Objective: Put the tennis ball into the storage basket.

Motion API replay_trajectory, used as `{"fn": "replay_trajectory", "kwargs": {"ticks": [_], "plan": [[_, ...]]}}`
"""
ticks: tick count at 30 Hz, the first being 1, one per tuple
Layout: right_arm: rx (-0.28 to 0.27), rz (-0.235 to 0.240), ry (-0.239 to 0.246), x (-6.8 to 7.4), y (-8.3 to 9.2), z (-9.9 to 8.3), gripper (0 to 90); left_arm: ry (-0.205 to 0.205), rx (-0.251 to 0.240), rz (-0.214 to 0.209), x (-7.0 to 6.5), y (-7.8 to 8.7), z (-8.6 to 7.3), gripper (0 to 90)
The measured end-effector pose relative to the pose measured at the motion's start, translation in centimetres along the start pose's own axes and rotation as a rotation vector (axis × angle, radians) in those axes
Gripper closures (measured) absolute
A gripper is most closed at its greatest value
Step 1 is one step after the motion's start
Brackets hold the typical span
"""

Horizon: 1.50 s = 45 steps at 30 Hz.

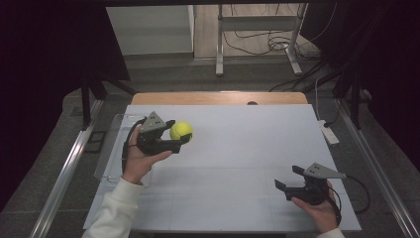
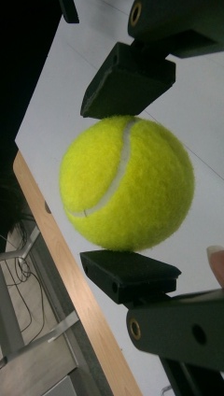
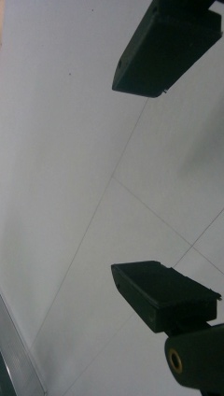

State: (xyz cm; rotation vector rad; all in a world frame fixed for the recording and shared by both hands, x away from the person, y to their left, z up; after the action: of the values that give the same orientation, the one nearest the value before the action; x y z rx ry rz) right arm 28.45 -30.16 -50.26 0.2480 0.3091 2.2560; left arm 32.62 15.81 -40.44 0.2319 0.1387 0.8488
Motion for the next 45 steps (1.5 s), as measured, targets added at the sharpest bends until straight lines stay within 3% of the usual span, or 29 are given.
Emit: {"fn": "replay_trajectory", "kwargs": {"ticks": [45], "plan": [[-0.001,0.000,0.001,0.0,0.0,0.0,10.9,0.035,-0.021,0.084,2.5,1.3,-0.4,27.4]]}}
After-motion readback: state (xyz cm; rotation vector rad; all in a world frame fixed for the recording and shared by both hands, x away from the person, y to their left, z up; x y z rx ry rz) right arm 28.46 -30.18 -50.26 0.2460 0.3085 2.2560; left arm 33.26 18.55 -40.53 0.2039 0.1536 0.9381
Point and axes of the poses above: each handheld gripper's, and its own axes: y roughly backward along the jaws, z roughly out of its top, x roughly to its left, the point moved 1 cm from there along -y, roughly forward along the jaws, and after that the axes turned 13 degrees about -x, right-handed, at the moved point
